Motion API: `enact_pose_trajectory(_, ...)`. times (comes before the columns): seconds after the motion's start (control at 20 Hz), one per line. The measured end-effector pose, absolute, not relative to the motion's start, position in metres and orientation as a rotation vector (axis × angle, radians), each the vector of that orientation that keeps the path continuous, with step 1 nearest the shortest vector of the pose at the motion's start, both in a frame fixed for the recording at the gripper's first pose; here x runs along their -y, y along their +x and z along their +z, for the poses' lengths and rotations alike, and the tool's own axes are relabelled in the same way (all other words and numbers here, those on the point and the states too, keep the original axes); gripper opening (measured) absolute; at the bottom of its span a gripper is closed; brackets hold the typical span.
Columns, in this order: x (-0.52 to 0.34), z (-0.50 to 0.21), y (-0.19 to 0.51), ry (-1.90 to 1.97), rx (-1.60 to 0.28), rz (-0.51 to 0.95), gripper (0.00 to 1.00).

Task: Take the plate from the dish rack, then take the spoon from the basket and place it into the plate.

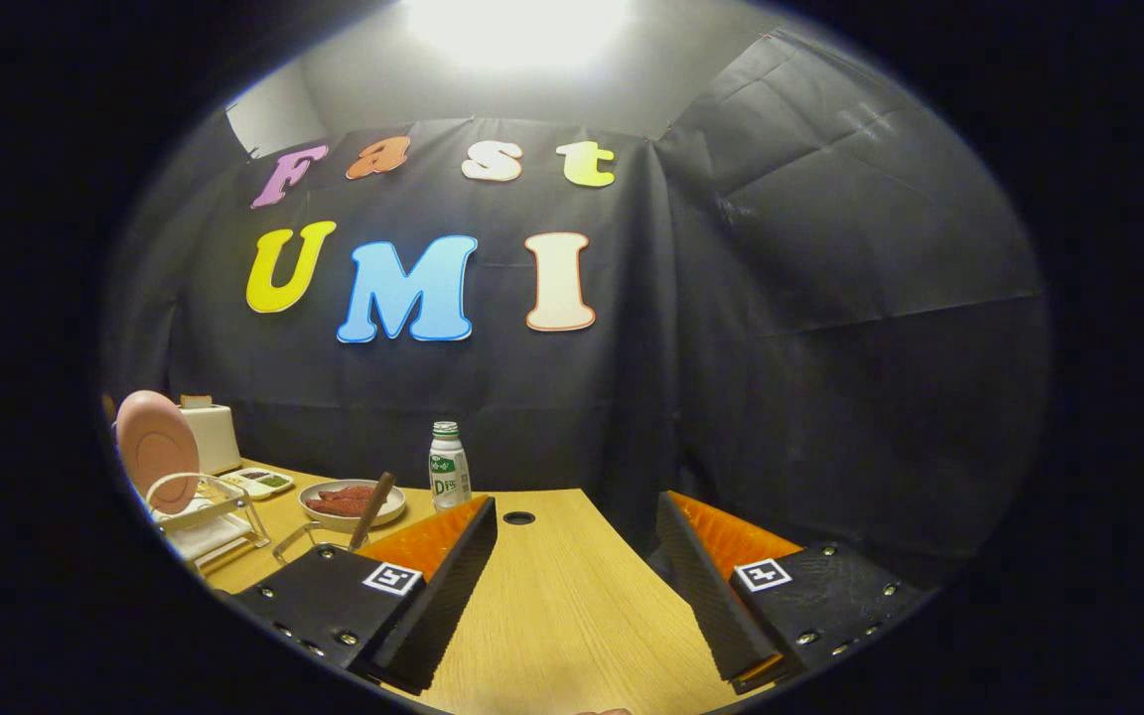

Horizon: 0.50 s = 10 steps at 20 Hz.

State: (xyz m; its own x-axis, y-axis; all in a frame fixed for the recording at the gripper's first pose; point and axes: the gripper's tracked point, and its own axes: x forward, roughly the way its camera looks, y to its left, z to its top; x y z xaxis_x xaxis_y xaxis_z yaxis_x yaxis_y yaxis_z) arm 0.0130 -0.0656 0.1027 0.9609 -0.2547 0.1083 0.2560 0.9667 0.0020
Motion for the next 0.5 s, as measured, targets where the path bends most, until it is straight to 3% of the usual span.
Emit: enact_pose_trajectory(0.5, -0.08, 0.162, -0.054, -0.018, 0.041, -0.118, 0.99)
